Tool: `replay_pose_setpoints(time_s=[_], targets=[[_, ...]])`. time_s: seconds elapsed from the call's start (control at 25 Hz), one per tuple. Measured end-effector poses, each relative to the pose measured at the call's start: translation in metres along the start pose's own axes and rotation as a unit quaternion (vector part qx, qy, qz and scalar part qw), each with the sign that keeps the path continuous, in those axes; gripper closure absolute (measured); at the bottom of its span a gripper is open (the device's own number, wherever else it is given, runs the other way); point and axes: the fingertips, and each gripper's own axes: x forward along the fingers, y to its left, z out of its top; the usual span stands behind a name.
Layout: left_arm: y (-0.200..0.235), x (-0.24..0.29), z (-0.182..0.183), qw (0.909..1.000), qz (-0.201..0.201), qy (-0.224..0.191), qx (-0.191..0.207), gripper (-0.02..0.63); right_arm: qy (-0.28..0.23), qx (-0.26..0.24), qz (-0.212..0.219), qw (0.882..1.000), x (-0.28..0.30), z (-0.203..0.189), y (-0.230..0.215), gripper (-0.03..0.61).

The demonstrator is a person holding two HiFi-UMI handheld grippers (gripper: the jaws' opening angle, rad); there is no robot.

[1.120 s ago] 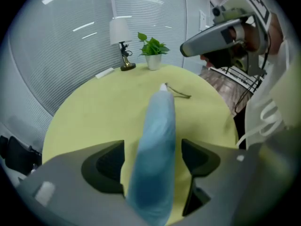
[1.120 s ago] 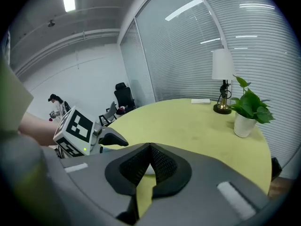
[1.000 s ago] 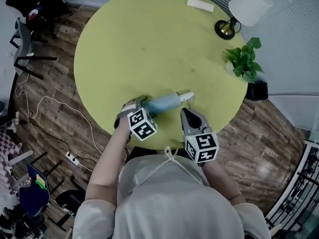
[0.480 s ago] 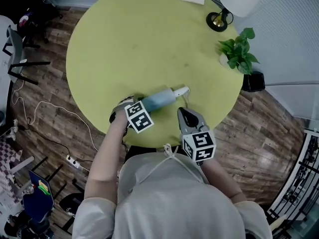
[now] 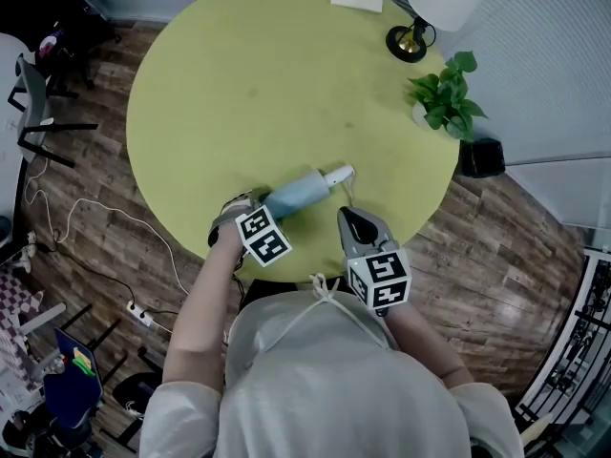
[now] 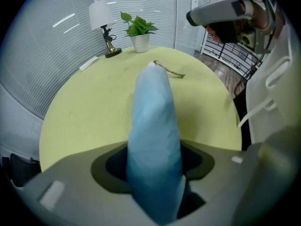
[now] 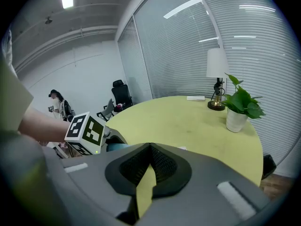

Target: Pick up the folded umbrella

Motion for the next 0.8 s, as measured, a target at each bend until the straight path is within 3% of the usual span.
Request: replay_pose_setpoints(time_s=[0.2, 0.4, 0.56, 0.8], targets=[[-0.001, -0.018, 0.009, 0.9981, 0.017, -0.034, -0.049, 0.336, -0.007, -0.005, 0.003, 1.000, -0.006, 0.003, -0.004, 0.578], [0.009, -0.052, 0.024, 0.9897, 0.045, -0.087, -0.105, 0.336, -0.019, -0.018, 0.010, 1.000, -0.013, 0.010, -0.001, 0.578], [0.019, -0.091, 0.035, 0.9753, 0.071, -0.143, -0.152, 0.336, -0.032, -0.032, 0.019, 0.999, -0.020, 0.019, 0.009, 0.578], [0.035, -0.147, 0.043, 0.9441, 0.112, -0.226, -0.212, 0.334, -0.060, -0.048, 0.030, 0.997, -0.025, 0.043, 0.026, 0.578]])
